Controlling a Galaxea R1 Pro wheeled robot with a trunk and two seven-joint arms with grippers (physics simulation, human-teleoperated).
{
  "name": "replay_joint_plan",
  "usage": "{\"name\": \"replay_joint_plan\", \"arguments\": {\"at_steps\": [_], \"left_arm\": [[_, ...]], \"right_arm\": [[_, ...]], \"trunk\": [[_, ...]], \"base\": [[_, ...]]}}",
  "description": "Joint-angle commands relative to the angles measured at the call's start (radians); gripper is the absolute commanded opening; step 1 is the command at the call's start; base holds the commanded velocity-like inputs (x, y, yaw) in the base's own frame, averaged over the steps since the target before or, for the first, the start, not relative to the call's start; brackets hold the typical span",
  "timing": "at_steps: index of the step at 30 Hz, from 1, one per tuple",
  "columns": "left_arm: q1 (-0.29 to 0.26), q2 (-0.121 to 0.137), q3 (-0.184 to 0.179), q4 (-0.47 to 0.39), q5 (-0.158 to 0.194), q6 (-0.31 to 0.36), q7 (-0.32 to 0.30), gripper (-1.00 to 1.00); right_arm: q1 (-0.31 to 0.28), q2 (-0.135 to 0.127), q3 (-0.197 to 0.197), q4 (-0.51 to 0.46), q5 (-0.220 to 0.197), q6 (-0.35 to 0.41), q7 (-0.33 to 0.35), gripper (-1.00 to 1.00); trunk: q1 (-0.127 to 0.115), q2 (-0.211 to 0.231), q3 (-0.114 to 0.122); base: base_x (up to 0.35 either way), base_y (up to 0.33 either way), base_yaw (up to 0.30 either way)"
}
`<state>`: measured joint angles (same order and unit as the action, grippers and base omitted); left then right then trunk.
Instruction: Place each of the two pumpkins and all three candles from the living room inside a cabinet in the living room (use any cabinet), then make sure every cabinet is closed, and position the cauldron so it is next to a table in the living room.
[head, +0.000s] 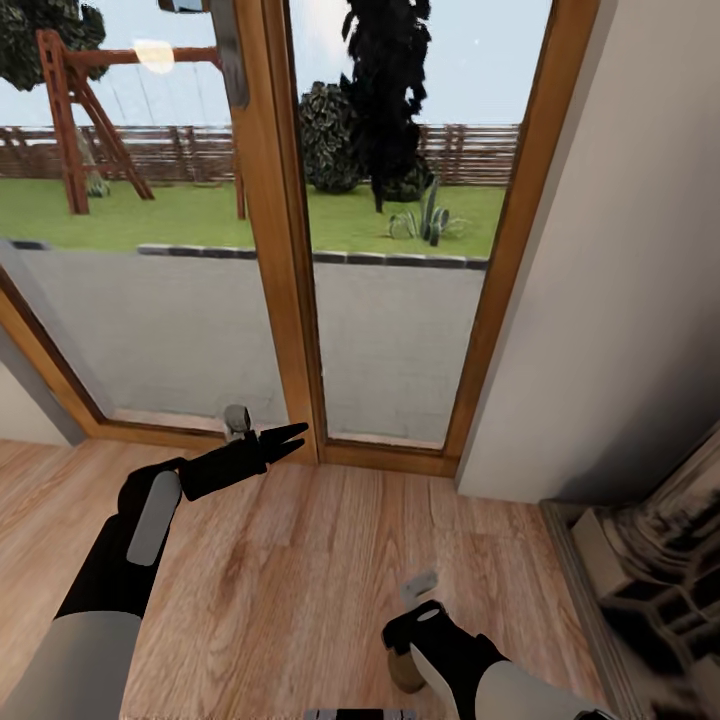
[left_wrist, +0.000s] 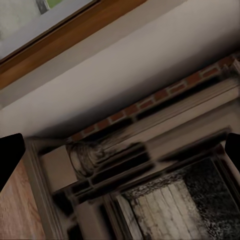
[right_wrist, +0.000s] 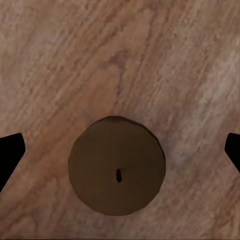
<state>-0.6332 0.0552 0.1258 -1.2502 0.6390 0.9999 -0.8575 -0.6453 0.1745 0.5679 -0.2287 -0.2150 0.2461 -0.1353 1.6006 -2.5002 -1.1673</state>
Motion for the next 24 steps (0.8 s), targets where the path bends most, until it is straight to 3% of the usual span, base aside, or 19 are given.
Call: {"name": "replay_joint_plan", "arguments": {"at_steps": [1, 5, 10, 16, 24], "left_arm": [[0.000, 0.000, 0.000, 0.000, 0.001, 0.000, 0.000, 1.00], [0.000, 0.001, 0.000, 0.000, 0.001, 0.000, 0.000, 1.00], [0.018, 0.003, 0.014, -0.002, 0.002, -0.003, -0.010, 1.00], [0.027, 0.002, 0.042, -0.003, 0.002, -0.003, -0.012, 1.00], [0.028, 0.002, 0.044, -0.002, 0.002, -0.003, -0.012, 1.00]], "right_arm": [[0.000, 0.000, 0.000, 0.001, 0.001, 0.000, 0.013, 1.00], [0.000, 0.000, 0.000, 0.000, 0.002, -0.003, 0.037, 1.00], [-0.009, 0.000, -0.008, -0.003, 0.000, -0.007, 0.039, 1.00], [-0.015, 0.000, -0.009, -0.003, 0.000, -0.007, 0.043, 1.00], [-0.016, 0.000, -0.012, -0.002, -0.001, -0.005, 0.035, 1.00]], "trunk": [[0.000, 0.000, -0.004], [0.002, -0.001, -0.019], [0.002, -0.001, -0.019], [0.005, -0.002, -0.039], [0.008, -0.004, -0.066]], "base": [[0.000, 0.000, 0.000], [0.000, 0.000, 0.000], [0.000, 0.000, 0.000], [0.000, 0.000, 0.000], [0.000, 0.000, 0.000]]}}
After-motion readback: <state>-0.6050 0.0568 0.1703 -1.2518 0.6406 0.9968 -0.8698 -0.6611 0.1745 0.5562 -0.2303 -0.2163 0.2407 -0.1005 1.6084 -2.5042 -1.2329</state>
